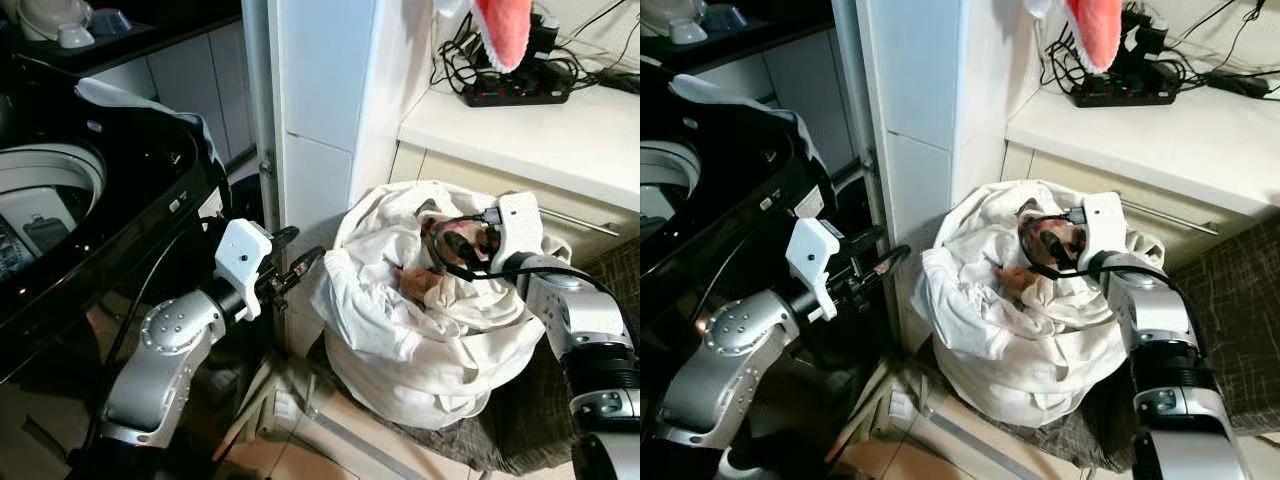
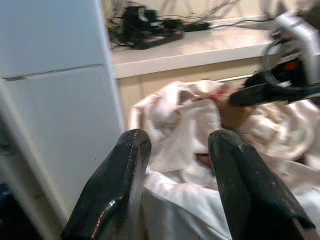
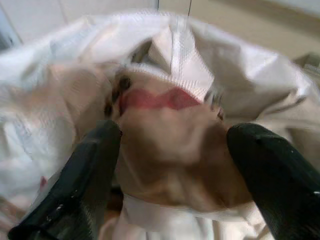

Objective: Clothes washing

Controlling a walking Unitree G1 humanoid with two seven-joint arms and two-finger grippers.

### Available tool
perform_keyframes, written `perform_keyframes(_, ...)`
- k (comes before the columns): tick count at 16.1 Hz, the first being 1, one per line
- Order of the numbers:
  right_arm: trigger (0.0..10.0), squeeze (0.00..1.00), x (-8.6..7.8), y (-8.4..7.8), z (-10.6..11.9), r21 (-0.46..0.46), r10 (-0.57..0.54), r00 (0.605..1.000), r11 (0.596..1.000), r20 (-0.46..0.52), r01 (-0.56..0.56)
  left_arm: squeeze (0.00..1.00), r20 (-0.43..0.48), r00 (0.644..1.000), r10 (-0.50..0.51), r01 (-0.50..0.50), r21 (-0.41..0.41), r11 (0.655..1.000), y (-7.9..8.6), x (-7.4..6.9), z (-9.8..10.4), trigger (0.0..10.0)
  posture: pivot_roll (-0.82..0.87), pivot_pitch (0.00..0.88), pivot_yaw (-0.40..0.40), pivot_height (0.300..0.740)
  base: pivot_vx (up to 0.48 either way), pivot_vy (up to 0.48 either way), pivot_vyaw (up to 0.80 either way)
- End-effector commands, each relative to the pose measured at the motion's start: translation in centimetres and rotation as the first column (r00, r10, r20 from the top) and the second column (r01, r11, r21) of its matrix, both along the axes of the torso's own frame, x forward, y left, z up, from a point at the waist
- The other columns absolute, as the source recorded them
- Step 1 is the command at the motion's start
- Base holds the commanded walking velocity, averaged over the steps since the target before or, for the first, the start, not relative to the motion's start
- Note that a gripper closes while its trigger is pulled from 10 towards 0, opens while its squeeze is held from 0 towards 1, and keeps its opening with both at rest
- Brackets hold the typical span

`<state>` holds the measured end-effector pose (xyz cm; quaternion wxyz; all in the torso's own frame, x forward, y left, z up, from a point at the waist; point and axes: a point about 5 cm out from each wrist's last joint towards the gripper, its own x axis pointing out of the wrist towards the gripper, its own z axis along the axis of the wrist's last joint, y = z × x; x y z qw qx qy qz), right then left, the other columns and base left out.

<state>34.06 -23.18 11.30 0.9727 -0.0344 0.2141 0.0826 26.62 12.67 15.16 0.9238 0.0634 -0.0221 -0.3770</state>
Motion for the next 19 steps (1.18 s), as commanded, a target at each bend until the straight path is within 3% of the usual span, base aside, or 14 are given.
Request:
perform_keyframes(1,10.0,1.00,0.4,-0.4,0.1,-0.007,-0.009,1.000,1.000,-0.013,0.009,0.00,-0.015,0.998,-0.064,0.064,-0.025,0.998,-0.3,-0.6,0.3,10.0,0.02,0.000,-0.005,0.740,0.000,0.000,0.00)
perform_keyframes(2,10.0,0.37,0.3,-0.4,-0.2,-0.011,-0.001,1.000,1.000,-0.031,0.001,0.00,-0.026,0.996,-0.086,0.085,-0.032,0.996,-0.3,-0.8,0.3,10.0,0.02,0.000,-0.005,0.740,0.000,0.000,0.00)
perform_keyframes(3,10.0,0.00,0.3,-0.5,-1.0,-0.031,0.008,0.998,0.999,-0.066,-0.010,0.00,-0.042,0.992,-0.117,0.116,-0.029,0.993,-0.3,-1.1,0.2,10.0,0.02,0.000,-0.005,0.740,0.000,0.000,0.00)
perform_keyframes(5,10.0,0.00,0.0,-0.7,-2.1,-0.098,0.010,0.994,0.995,-0.110,-0.020,0.00,-0.047,0.991,-0.127,0.127,-0.005,0.992,-0.3,-1.3,0.0,10.0,0.03,0.000,-0.006,0.740,0.000,0.000,0.00)
perform_keyframes(7,10.0,0.00,0.0,-0.7,-2.3,-0.108,0.012,0.993,0.994,-0.119,-0.024,0.00,-0.048,0.990,-0.130,0.130,-0.004,0.991,-0.3,-1.3,0.1,10.0,0.03,0.000,-0.007,0.740,0.000,0.000,0.00)
perform_keyframes(8,5.3,0.00,0.0,-0.7,-2.2,-0.091,0.010,0.993,0.996,-0.115,-0.020,0.00,-0.049,0.989,-0.137,0.137,-0.006,0.991,-0.2,-1.3,0.2,10.0,0.03,0.000,-0.006,0.740,0.000,0.000,0.00)
perform_keyframes(9,2.0,0.00,0.1,-0.8,-2.1,-0.089,0.008,0.994,0.996,-0.109,-0.018,0.00,-0.050,0.989,-0.141,0.141,-0.007,0.990,-0.2,-1.4,0.2,10.0,0.03,0.000,-0.006,0.740,0.000,0.000,0.00)
perform_keyframes(10,0.0,0.00,0.3,-0.8,-1.9,-0.082,0.009,0.995,0.996,-0.098,-0.017,0.00,-0.048,0.987,-0.151,0.150,-0.005,0.989,-0.2,-1.4,0.3,10.0,0.02,0.000,-0.005,0.740,0.000,0.000,0.00)
perform_keyframes(19,0.0,0.00,0.6,-0.5,-1.6,-0.050,0.025,0.996,0.998,-0.084,-0.029,0.00,-0.045,0.987,-0.151,0.153,0.023,0.988,-0.1,-1.2,0.1,10.0,0.02,0.000,-0.005,0.740,0.000,0.000,0.00)
